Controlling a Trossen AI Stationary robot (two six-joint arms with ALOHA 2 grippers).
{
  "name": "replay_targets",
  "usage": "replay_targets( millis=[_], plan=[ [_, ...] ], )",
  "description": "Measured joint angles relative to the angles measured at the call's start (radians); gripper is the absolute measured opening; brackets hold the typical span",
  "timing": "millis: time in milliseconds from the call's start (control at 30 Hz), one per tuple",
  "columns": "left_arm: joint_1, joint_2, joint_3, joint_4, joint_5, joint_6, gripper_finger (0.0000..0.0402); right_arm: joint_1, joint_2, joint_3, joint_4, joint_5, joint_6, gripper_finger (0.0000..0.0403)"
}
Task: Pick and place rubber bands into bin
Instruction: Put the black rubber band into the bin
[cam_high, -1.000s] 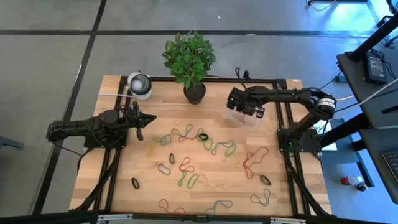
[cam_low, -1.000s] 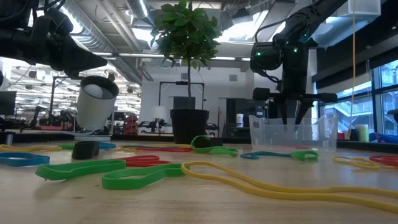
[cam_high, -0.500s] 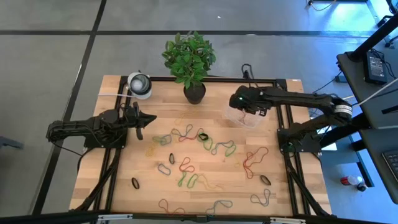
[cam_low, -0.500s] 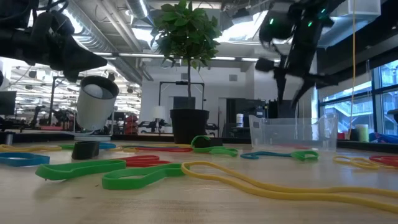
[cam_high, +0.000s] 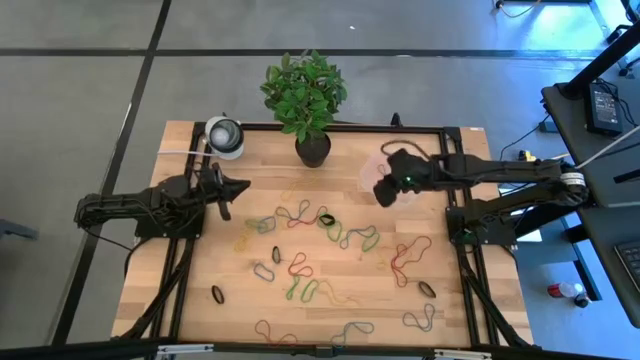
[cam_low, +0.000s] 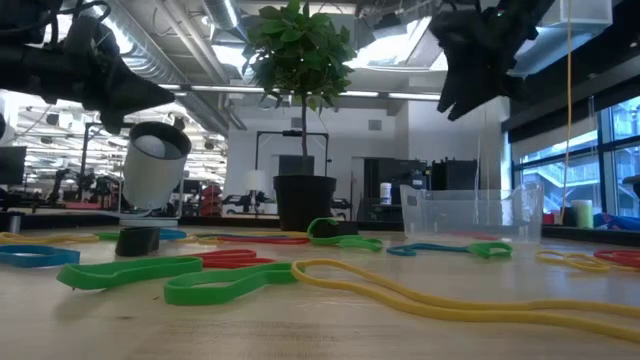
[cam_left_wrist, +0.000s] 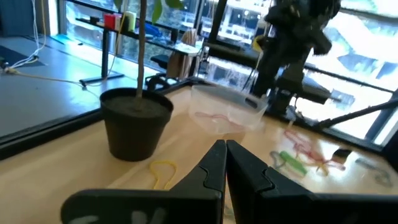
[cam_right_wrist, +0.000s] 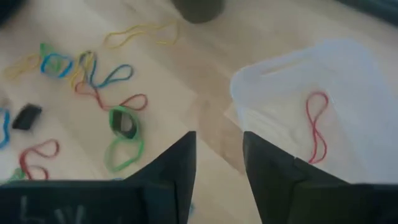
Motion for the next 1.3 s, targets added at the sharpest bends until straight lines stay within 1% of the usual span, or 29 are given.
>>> replay_targets(
  millis=[133, 267, 333, 367, 433, 567, 767, 900, 967, 1067, 1167, 1300],
  plan=[
    [0.000, -0.001, 0.000, 0.016, 0.028, -0.014, 0.0006, 0.065, 0.000, 0.000, 0.066, 0.003, -0.095, 0.0135],
    [0.000, 0.004, 0.002, 0.060, 0.098, 0.074, 0.0004, 0.154, 0.000, 0.000, 0.110, -0.001, -0.193, 0.0125],
    [0.000, 0.018, 0.035, 0.059, 0.148, 0.094, 0.0002, 0.197, 0.000, 0.000, 0.108, 0.001, -0.194, 0.0117],
    [-0.001, 0.035, 0.060, 0.060, 0.156, 0.093, 0.0001, 0.218, 0.000, 0.000, 0.107, 0.001, -0.193, 0.0113],
    [-0.008, 0.084, 0.115, 0.027, 0.141, 0.089, 0.0002, 0.265, 0.000, 0.000, 0.106, 0.000, -0.198, 0.0104],
    [-0.047, 0.261, 0.266, -0.061, 0.080, 0.132, 0.0001, 0.355, 0.000, 0.000, 0.080, 0.004, -0.200, 0.0086],
    [-0.111, 0.590, 0.529, -0.251, -0.018, 0.157, 0.0002, 0.490, 0.000, -0.001, 0.013, 0.070, -0.226, 0.0064],
    [-0.146, 0.790, 0.685, -0.367, -0.033, 0.157, 0.0003, 0.575, -0.004, -0.003, -0.051, 0.072, -0.248, 0.0035],
    [-0.161, 0.878, 0.753, -0.411, -0.034, 0.157, 0.0003, 0.610, -0.024, -0.023, -0.048, 0.074, -0.250, 0.0014],
    [-0.180, 0.994, 0.846, -0.471, -0.033, 0.153, 0.0003, 0.658, -0.083, -0.092, -0.002, 0.088, -0.238, 0.0007],
    [-0.199, 1.101, 0.930, -0.559, -0.030, 0.117, 0.0007, 0.682, -0.159, -0.192, 0.115, 0.097, -0.218, 0.0011],
    [-0.226, 1.236, 1.033, -0.708, 0.007, 0.052, 0.0032, 0.694, -0.252, -0.310, 0.243, 0.097, -0.218, 0.0004]
  ],
)
